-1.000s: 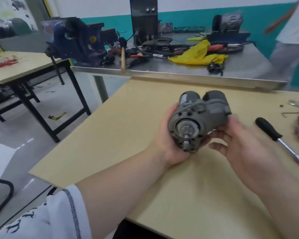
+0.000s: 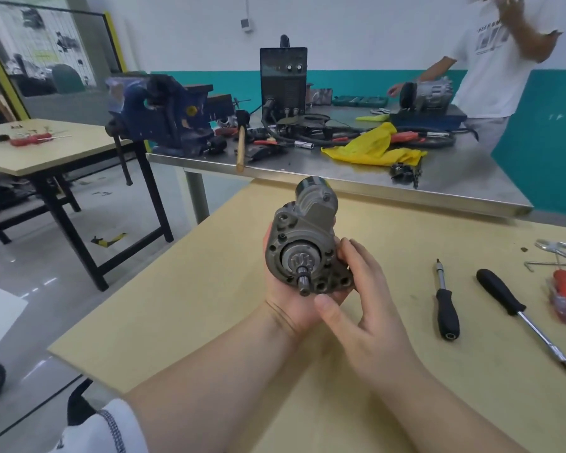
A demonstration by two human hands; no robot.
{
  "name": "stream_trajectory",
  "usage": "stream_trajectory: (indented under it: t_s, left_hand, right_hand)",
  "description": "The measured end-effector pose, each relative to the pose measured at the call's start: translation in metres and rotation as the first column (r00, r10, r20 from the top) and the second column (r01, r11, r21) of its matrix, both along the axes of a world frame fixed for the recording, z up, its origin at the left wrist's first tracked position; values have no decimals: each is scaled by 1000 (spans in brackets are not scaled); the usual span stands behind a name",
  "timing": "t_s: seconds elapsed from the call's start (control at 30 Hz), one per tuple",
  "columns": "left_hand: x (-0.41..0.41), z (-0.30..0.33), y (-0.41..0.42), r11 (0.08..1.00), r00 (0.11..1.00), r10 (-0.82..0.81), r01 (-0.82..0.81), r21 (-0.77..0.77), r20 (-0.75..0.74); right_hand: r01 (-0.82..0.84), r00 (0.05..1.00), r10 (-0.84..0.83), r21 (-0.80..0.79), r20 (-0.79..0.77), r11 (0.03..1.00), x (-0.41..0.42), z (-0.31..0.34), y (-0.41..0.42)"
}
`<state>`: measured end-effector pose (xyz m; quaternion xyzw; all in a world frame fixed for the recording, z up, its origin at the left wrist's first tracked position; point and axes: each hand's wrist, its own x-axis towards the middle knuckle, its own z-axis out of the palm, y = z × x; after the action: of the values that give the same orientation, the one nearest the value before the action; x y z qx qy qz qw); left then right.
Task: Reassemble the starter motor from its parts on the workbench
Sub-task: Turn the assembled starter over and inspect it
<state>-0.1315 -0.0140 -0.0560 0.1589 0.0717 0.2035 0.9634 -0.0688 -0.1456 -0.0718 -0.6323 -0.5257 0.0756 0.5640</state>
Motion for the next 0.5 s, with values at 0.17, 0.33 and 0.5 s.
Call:
stream_trajectory:
  t_s: [0.17, 0.33, 0.5]
  left_hand:
    - [3, -4, 6, 1000, 1000, -15, 15, 20, 15]
    - [2, -3, 5, 997, 995, -70, 72, -21, 70]
    - [3, 4, 2, 997, 994, -71, 73, -20, 84]
  right_hand:
    - [28, 1000, -28, -5, -3, 1000, 5, -4, 2]
    - [33, 999, -32, 9, -19, 999, 8, -5, 4]
    - [19, 995, -13, 64, -98, 998, 9, -6, 4]
